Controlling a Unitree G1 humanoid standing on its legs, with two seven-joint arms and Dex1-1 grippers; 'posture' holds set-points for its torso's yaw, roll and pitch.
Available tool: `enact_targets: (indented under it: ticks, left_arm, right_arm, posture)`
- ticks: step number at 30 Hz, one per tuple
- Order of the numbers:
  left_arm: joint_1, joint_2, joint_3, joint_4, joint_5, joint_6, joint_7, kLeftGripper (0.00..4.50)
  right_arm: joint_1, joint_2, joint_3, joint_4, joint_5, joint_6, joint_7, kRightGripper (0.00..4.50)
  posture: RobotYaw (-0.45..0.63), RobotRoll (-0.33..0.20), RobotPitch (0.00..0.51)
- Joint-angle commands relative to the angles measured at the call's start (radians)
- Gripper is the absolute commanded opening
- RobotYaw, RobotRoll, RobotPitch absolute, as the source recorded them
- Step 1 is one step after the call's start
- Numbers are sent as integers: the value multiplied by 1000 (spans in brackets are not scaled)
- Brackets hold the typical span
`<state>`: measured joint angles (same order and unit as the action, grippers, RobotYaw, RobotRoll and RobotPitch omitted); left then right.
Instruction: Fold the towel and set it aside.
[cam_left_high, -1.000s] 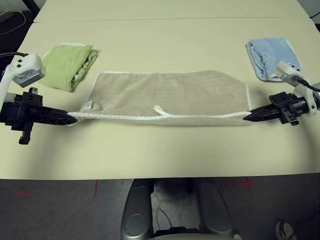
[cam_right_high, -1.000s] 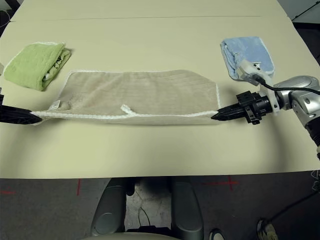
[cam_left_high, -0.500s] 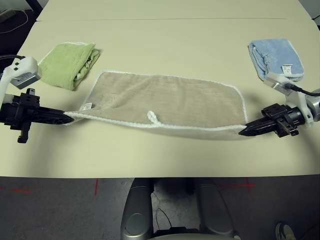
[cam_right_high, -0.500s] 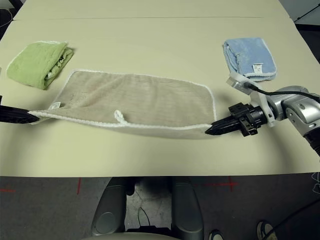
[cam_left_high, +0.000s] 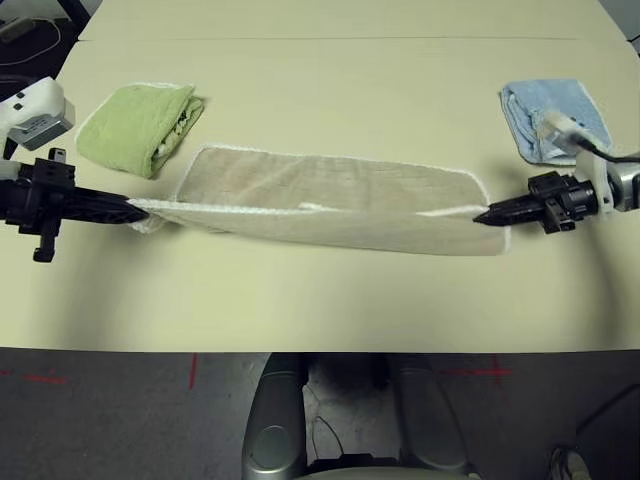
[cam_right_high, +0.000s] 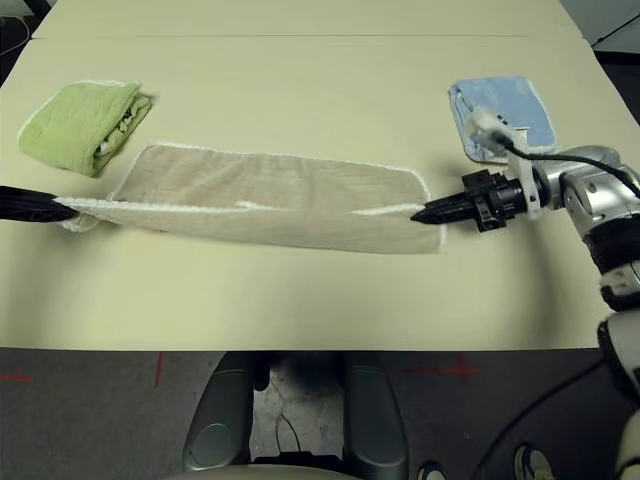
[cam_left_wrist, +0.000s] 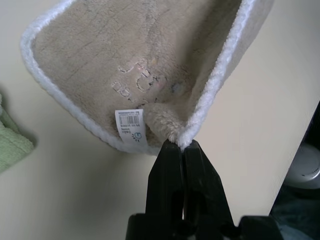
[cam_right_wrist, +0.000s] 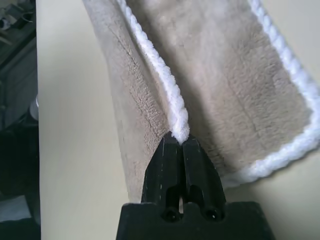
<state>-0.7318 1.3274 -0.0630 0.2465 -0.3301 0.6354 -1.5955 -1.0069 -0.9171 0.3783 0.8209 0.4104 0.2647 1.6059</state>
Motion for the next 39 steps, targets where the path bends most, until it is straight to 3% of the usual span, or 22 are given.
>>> enact_targets:
  ticks: [1,11,18,23,32,39]
  left_arm:
    - [-41,-22,-36,-15,25,39,-1,16]
    - [-110,-107,-69,83,118,-33,63,16]
    - [-283,-229,-103,258,222,-136,150,16]
    - [-351,-266,-127,318,270,-155,154,16]
    - [-358,-350,-132,320,343,-145,291,16]
    - [-346,-377,-146,339,370,-139,322,16]
  right_arm:
    - [-33,27,-50,91,-96,-70,-20,0]
    - [-84,63,-121,279,-263,-230,7,0]
    - [-76,30,-201,341,-283,-259,-6,0]
    - [-59,44,-264,351,-280,-277,-47,0]
    - [-57,119,-334,357,-305,-348,-239,0]
    - [-58,154,-319,358,-352,-362,-258,0]
  posture:
    - [52,0,290]
    - [61,0,281]
    - [40,0,277]
    - [27,0,275]
    - [31,0,282]
    - [36,0,285]
